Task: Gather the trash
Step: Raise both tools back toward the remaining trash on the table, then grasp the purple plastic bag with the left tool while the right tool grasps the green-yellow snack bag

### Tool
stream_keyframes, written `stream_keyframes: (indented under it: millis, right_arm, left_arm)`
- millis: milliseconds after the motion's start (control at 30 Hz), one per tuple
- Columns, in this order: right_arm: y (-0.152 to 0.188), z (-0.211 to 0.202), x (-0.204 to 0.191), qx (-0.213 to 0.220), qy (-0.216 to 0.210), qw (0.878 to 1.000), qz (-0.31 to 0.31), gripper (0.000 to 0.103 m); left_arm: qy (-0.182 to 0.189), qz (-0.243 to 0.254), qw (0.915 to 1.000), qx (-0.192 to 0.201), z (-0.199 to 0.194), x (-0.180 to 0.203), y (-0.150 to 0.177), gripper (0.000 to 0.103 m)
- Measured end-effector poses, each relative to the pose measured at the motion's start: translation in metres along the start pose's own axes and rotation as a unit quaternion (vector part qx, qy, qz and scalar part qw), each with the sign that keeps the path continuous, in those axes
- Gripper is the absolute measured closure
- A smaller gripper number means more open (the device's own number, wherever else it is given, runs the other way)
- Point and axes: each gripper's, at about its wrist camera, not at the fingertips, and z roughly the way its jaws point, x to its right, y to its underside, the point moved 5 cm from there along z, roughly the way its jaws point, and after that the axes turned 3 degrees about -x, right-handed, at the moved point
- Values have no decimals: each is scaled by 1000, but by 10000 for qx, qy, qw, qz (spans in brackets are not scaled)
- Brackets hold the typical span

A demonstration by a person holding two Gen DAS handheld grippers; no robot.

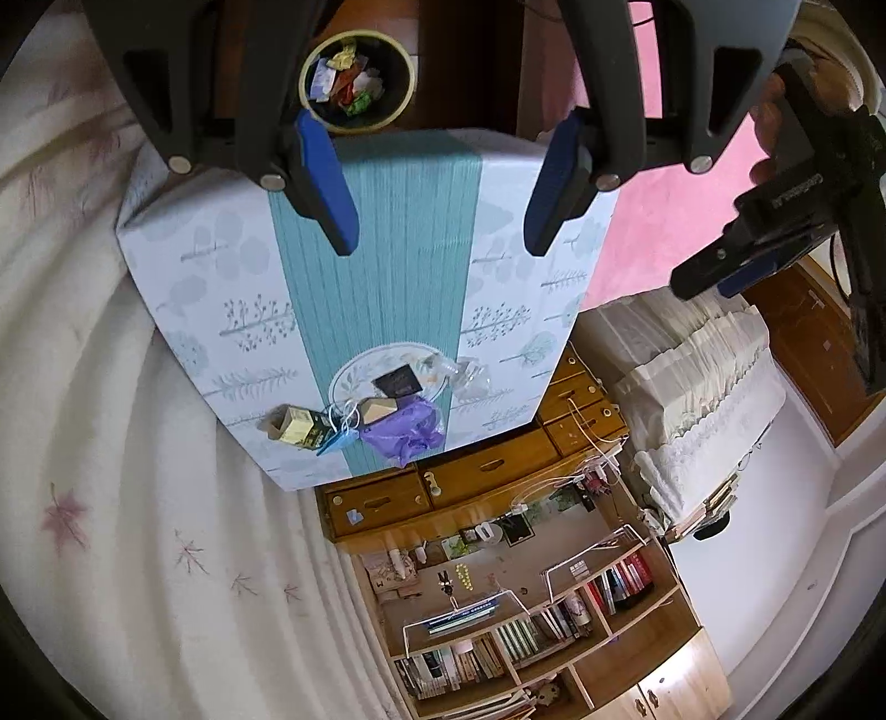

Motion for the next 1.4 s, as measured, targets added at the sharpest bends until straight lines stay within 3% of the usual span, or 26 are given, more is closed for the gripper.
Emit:
stream_keyframes:
  millis: [233,400,633,833,1033,1400]
  right_arm:
    - [-63,57,45,-164,-246,9995,-62,41]
    - [-118,107,83,-440,-420,9981,-13,41]
    - [-173,188,147,-771,-558,9954,116,41]
    - [-188,270,200,-1179,-593,9896,581,42]
    - [-194,333,242,-1459,-845,9752,1436,45]
    - [-196,383,254,-1652,-1588,9476,2224,45]
  left_arm:
    - [-91,-113,9995,-287,62,10,-39,11]
    - [-62,-280,9974,-660,131,22,-88,11]
    - [-103,110,9924,-1223,249,45,-163,11]
    - [-162,459,9880,-1468,334,58,-204,11]
    - [-367,609,9834,-1671,400,56,-222,11]
    - [-68,1003,9729,-2081,466,52,-238,11]
